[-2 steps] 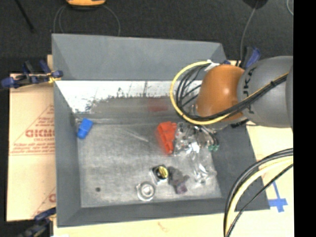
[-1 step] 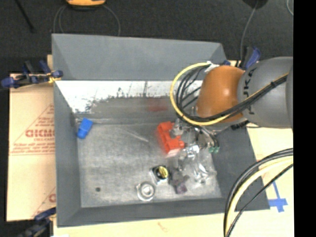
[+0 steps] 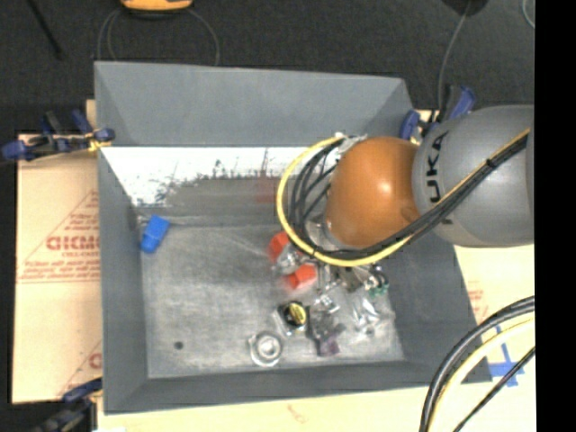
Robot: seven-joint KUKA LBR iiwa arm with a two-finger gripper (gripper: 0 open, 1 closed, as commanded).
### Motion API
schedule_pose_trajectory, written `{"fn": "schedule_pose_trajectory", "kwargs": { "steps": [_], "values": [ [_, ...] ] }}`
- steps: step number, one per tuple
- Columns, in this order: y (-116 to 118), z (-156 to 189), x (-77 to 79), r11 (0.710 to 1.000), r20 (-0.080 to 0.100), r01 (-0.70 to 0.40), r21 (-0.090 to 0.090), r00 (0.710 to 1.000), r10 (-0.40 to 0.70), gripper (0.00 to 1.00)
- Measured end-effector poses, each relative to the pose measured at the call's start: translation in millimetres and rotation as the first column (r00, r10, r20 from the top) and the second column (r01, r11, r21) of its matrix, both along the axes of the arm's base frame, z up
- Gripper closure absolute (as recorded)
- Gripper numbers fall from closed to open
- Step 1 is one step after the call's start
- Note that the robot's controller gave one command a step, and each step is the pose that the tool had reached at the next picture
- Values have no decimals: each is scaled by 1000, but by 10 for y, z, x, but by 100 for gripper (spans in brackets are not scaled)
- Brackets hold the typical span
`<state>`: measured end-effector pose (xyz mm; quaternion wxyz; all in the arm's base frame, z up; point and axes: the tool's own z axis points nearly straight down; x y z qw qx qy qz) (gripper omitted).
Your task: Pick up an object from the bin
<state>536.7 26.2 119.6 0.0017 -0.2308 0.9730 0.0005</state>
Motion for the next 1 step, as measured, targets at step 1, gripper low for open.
{"fn": "schedule_pose_trajectory", "kwargs": {
  "steps": [1],
  "values": [
    [-160, -462, -63, 981, 8, -193, -2, 981, 193, 0]
  ]
}}
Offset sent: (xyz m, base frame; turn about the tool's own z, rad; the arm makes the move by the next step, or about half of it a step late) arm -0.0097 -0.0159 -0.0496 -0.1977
